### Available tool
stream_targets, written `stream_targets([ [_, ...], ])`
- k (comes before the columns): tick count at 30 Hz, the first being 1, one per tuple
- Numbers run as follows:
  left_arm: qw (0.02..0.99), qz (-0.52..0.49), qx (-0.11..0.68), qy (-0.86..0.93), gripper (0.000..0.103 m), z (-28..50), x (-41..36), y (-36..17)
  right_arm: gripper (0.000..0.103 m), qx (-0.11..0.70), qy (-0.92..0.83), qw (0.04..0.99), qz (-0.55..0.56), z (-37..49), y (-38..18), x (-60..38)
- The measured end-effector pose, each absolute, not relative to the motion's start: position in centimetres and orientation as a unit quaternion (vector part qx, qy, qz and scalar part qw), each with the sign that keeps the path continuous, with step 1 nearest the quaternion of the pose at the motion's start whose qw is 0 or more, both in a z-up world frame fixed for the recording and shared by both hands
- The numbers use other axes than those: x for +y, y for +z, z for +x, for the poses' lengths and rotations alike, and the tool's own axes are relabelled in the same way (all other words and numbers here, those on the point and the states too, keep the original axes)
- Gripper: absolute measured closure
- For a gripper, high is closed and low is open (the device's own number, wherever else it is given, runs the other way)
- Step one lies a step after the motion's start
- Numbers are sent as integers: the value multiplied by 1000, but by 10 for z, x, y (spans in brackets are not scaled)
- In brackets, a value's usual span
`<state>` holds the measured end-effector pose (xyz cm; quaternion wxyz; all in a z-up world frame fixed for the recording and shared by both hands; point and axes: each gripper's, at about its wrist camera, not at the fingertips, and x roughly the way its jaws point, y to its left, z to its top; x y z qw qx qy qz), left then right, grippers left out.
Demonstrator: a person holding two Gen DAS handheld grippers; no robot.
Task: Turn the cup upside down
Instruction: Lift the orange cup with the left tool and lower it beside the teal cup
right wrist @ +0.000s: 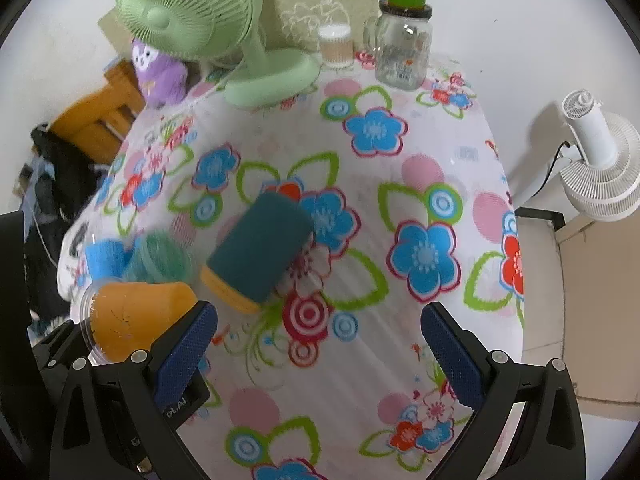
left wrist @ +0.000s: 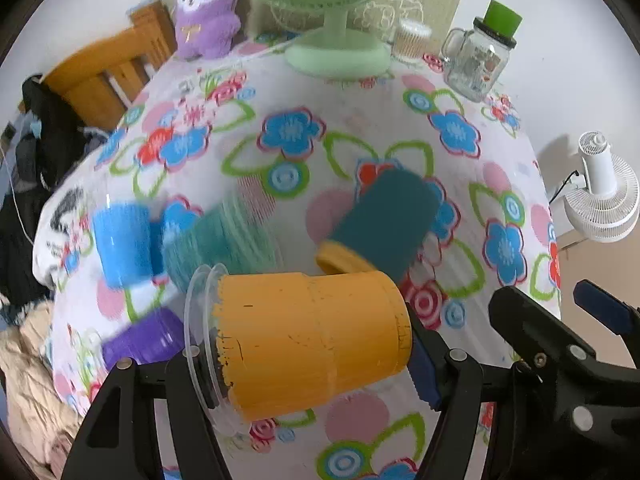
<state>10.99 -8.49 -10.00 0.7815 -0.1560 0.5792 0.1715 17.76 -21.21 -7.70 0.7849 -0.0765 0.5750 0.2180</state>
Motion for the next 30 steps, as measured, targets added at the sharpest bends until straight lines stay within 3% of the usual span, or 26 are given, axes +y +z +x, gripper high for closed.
stream_targets([
  [17,732,-221,613,199,30,82,-104,-169,0,626,196,748,-103,171,-141,-228],
  [30,734,-178,618,218,5,83,-102,-164,0,628,201,745,-96,176,-139,-220],
])
